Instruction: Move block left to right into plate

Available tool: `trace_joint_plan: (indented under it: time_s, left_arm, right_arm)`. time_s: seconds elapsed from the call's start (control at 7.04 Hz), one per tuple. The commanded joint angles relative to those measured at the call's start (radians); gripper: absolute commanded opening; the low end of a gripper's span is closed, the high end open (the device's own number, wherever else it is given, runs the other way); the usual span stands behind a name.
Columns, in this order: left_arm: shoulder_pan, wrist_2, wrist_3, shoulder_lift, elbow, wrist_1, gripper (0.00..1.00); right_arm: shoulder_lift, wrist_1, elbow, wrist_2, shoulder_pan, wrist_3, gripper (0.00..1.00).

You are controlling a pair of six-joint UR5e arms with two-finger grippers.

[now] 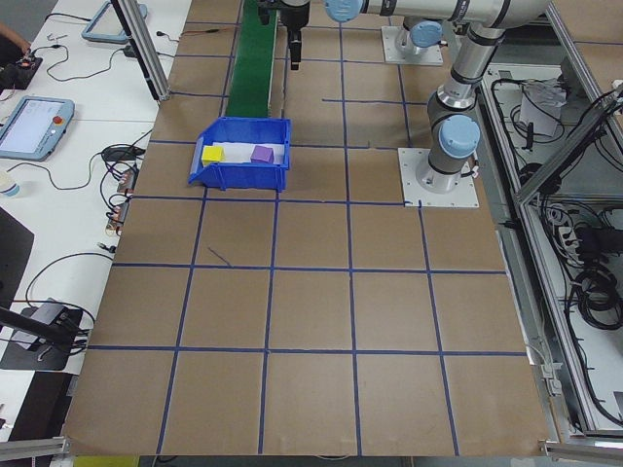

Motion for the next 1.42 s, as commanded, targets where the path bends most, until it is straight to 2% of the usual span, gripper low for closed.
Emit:
trace_joint_plan:
  time_s: [0.0, 0.43, 0.57, 0.71, 0.85, 1.14, 1.28]
  left_arm:
    - [0.0, -0.001, -0.001, 0.001, -0.009, 0.0, 1.0]
    - [0.061, -0.005, 0.041, -0.011, -0.003, 0.038, 1.0]
    - [0.134, -0.004, 0.165, -0.033, -0.012, 0.102, 1.0]
    - [0.225, -0.016, 0.264, -0.08, -0.012, 0.108, 1.0]
    - [0.253, -0.017, 0.285, -0.134, -0.012, 0.156, 1.0]
    - [0.253, -0.019, 0.283, -0.253, -0.012, 0.316, 1.0]
    - [0.253, -0.019, 0.288, -0.281, -0.02, 0.35, 1.0]
  right_arm:
    - [0.0, 0.0, 0.0, 0.0, 0.0, 0.0, 1.0]
    - [0.0, 0.001, 0.0, 0.0, 0.0, 0.0, 1.0]
    - [0.0, 0.0, 0.0, 0.0, 0.0, 0.0, 1.0]
    - [0.0, 0.0, 0.0, 0.0, 0.0, 0.0, 1.0]
    - [0.0, 0.0, 0.0, 0.0, 0.0, 0.0, 1.0]
    - [0.0, 0.002, 0.0, -0.002, 0.0, 0.0, 1.0]
    - [0.0, 0.002, 0.0, 0.0, 0.0, 0.0, 1.0]
